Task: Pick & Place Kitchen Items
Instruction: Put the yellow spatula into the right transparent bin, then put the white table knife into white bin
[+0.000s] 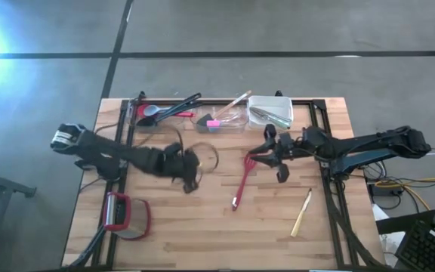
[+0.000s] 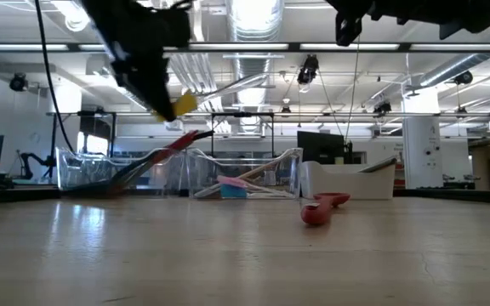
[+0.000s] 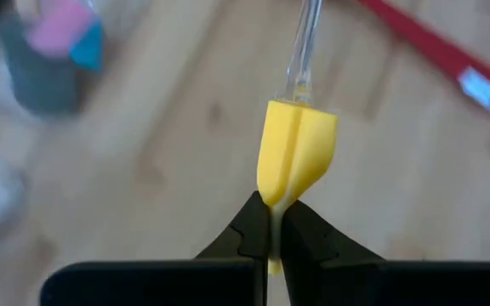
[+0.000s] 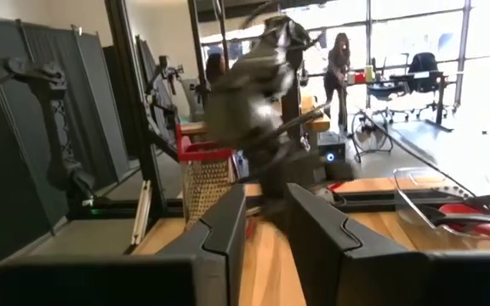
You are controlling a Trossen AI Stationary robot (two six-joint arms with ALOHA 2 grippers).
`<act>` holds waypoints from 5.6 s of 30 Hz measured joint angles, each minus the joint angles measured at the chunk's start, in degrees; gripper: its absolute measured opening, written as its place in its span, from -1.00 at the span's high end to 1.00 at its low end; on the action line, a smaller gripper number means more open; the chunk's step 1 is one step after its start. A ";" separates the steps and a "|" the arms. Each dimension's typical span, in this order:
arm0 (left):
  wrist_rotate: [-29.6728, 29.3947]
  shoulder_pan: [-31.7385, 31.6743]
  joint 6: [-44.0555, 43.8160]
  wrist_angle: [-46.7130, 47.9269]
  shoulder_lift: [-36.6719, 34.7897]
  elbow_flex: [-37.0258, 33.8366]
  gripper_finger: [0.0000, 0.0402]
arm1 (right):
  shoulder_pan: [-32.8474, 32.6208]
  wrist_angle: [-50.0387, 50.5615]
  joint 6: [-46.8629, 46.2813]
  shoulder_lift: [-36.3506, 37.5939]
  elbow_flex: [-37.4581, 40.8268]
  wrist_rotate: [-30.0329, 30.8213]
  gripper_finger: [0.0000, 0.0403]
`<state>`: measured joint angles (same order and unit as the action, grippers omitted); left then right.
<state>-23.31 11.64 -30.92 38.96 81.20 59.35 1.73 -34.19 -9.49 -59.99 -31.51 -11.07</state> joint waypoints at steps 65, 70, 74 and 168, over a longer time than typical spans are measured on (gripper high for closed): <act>14.41 -41.57 33.25 1.42 30.61 29.53 0.86 | 0.06 2.16 0.45 0.75 0.02 2.10 0.71; 14.64 -41.52 34.62 1.81 30.57 29.94 0.77 | 0.06 2.16 0.47 0.75 0.02 2.10 0.72; 14.76 -41.45 36.34 2.22 30.55 30.43 0.64 | 0.06 2.16 0.47 0.75 0.02 2.10 0.69; 8.90 -26.88 33.45 -41.93 -15.66 -10.43 0.04 | -54.70 87.58 -124.76 -40.45 -34.21 17.60 0.04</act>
<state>-14.41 -15.25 2.52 -2.97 65.54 48.93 -52.97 53.38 -134.25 -100.43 -65.71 6.53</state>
